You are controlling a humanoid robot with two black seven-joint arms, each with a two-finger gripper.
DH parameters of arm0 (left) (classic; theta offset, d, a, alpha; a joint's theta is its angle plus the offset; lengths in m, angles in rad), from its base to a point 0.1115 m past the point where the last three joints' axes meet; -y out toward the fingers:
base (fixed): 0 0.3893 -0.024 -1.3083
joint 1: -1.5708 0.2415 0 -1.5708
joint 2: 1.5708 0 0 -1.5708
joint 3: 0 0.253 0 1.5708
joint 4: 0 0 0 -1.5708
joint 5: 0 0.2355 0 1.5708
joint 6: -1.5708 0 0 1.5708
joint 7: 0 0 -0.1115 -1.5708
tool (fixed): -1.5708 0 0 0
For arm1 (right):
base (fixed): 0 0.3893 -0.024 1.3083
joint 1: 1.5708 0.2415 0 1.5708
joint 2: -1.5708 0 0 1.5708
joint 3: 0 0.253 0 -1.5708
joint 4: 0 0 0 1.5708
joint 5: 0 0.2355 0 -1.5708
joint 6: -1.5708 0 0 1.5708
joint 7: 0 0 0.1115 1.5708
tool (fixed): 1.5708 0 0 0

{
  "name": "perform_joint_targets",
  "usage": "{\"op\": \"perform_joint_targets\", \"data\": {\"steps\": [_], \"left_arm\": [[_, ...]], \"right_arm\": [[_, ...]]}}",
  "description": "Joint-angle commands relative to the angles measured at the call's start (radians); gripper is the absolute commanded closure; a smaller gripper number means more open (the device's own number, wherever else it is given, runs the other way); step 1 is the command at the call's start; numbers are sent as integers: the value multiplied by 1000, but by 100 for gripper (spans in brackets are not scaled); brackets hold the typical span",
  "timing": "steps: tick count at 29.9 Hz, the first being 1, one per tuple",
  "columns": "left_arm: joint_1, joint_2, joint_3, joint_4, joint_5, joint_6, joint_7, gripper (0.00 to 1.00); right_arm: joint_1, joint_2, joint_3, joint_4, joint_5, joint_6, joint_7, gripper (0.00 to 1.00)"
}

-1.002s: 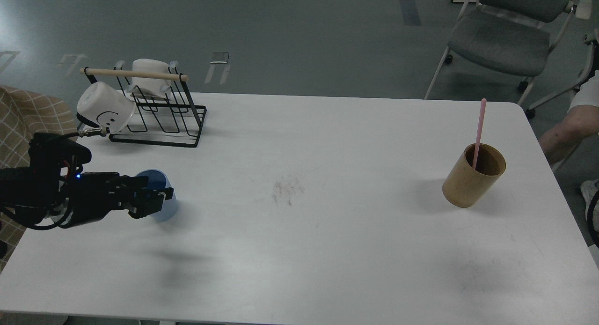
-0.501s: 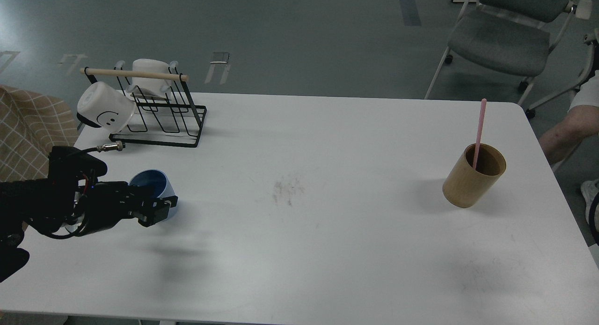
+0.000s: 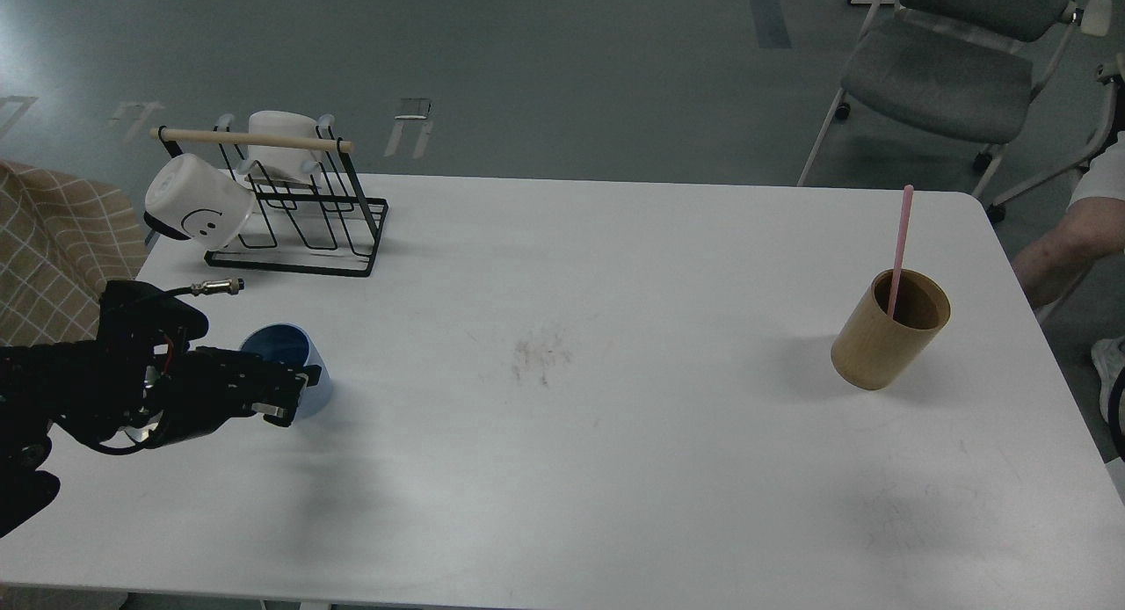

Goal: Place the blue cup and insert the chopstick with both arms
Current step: 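Close the left gripper around the blue cup, then carry the blue cup with the left gripper toward the table center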

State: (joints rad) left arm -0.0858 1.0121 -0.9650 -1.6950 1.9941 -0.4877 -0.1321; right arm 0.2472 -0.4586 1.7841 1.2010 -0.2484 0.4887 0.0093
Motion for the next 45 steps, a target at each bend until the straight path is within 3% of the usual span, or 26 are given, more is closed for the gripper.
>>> {"op": "perform_joint_targets", "data": {"steps": [1, 8, 14, 18, 26, 38, 45], "left_arm": [[-18, 8, 0, -8, 12, -1, -3, 100], [-94, 22, 18, -46, 14, -1, -12, 100], [-336, 22, 153, -68, 15, -1, -14, 100], [-569, -56, 377, -66, 17, -1, -11, 100], [-877, -277, 708, 15, 18, -1, 3, 100], [-957, -483, 871, 187, 52, -1, 3, 100], [-956, -503, 878, 222, 52, -1, 0, 100]], "right_arm": [[0, 0, 0, -1, 0, 0, 0, 0], [-8, 0, 6, 0, 0, 0, 0, 0], [-37, 0, 43, -1, 0, 0, 0, 0], [-69, 0, 72, -1, 1, 0, 0, 0], [-108, 0, 116, -1, 1, 0, 0, 0], [-128, 0, 129, 2, 3, 0, 0, 0], [-128, 0, 129, -1, 3, 0, 0, 0]]}}
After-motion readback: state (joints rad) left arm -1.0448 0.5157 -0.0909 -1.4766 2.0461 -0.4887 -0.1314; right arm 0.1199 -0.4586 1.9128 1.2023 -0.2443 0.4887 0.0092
